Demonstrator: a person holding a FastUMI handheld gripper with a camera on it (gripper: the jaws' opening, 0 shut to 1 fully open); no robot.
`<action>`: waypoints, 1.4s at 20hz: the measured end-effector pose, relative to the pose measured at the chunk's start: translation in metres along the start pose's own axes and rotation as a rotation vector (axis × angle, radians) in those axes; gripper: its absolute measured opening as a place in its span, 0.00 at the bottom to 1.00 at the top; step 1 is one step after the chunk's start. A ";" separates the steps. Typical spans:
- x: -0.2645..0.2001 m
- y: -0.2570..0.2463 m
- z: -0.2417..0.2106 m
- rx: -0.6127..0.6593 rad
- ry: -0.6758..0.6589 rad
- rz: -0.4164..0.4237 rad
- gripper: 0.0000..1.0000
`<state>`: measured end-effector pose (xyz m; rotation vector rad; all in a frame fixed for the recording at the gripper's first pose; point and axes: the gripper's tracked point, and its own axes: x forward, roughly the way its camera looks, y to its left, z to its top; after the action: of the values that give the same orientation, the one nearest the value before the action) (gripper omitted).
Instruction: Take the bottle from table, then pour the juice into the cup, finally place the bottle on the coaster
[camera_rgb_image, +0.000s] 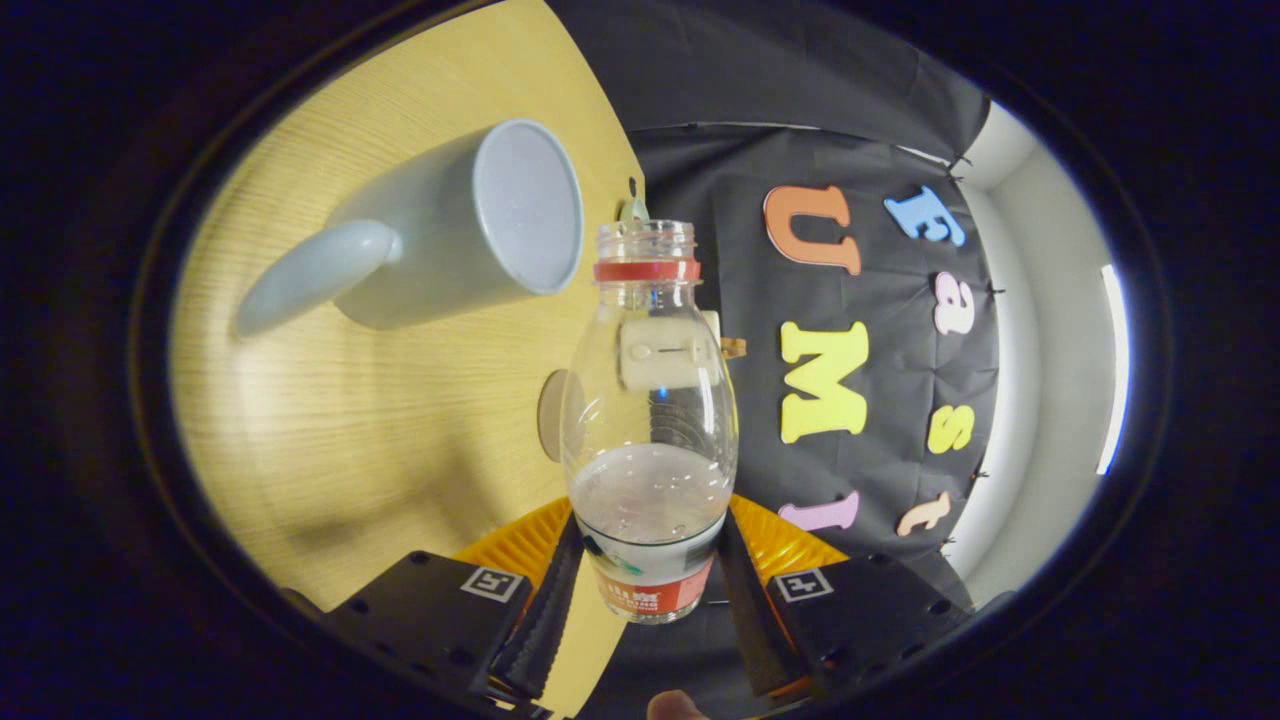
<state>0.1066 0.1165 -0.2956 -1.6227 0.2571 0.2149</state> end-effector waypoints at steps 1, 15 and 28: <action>0.000 -0.001 0.002 -0.012 -0.001 0.000 0.77; -0.006 -0.016 0.009 -0.140 0.012 -0.022 0.77; -0.012 -0.030 0.014 -0.209 0.032 -0.023 0.76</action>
<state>0.1044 0.1325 -0.2646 -1.8361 0.2465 0.2035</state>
